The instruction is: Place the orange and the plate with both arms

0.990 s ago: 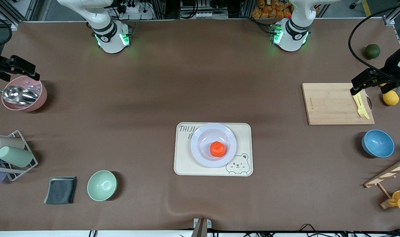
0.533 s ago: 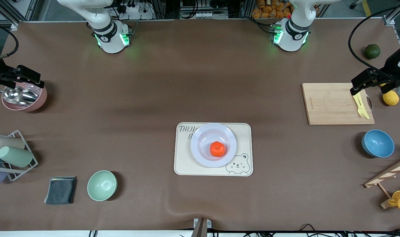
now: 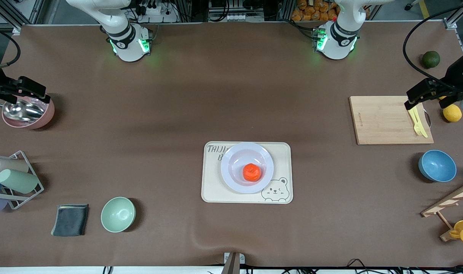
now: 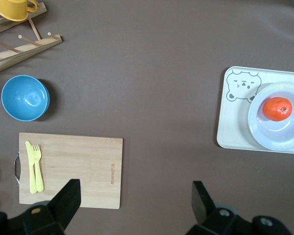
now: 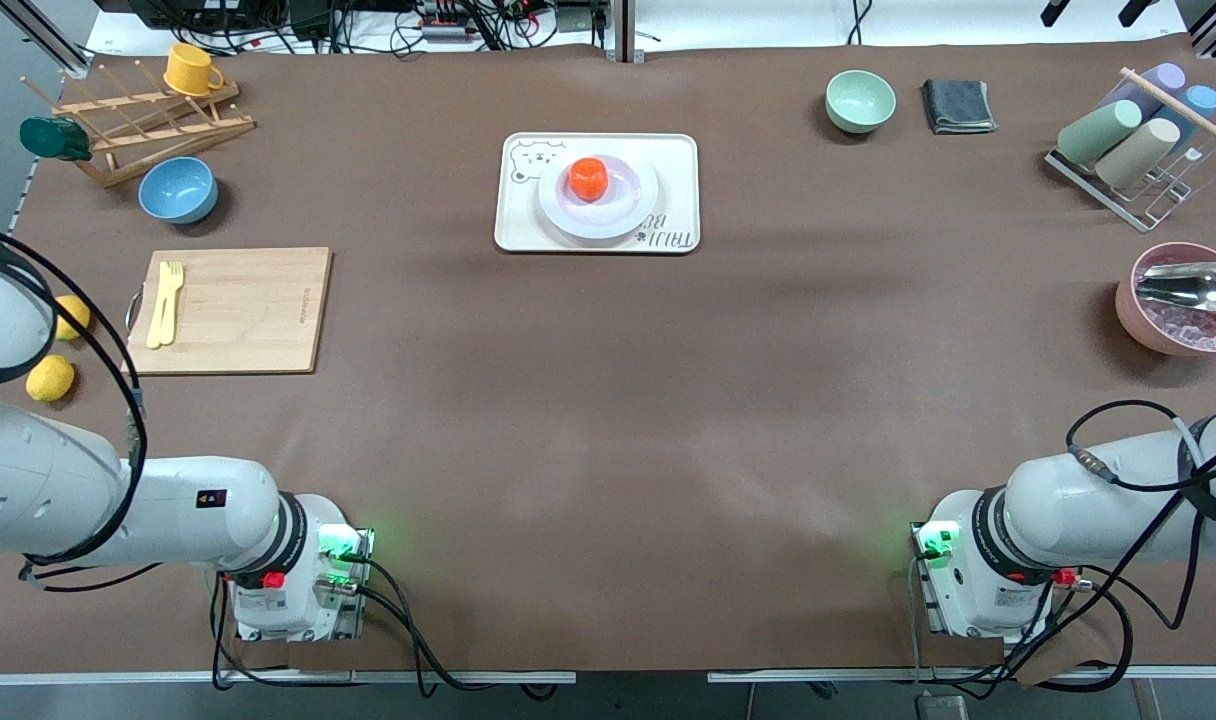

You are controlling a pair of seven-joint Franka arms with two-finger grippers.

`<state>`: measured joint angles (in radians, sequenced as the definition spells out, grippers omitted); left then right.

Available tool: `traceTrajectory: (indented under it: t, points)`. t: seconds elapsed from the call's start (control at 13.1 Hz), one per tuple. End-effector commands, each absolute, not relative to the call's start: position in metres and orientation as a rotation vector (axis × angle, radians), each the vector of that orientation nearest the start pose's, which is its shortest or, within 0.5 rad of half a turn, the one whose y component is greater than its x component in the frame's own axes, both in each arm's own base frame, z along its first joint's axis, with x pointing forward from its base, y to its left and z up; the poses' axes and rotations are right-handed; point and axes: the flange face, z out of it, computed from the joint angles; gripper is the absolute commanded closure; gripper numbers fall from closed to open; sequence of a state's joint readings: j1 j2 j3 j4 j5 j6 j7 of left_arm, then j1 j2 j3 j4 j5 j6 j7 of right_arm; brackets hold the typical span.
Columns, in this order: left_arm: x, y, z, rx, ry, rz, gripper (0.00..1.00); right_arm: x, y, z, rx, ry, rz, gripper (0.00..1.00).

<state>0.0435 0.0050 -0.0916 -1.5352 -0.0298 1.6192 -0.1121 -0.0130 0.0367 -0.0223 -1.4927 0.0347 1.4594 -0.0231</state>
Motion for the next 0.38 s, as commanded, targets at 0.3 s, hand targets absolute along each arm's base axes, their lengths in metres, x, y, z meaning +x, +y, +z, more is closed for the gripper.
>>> traceTrajectory:
  t: [0.3]
  points:
    - [0.5564,-0.0287,0.6497,-3.187,-0.071,-0.127,0.0,0.5521,-0.0219,0.628,-3.109,0.061,0.116,0.0]
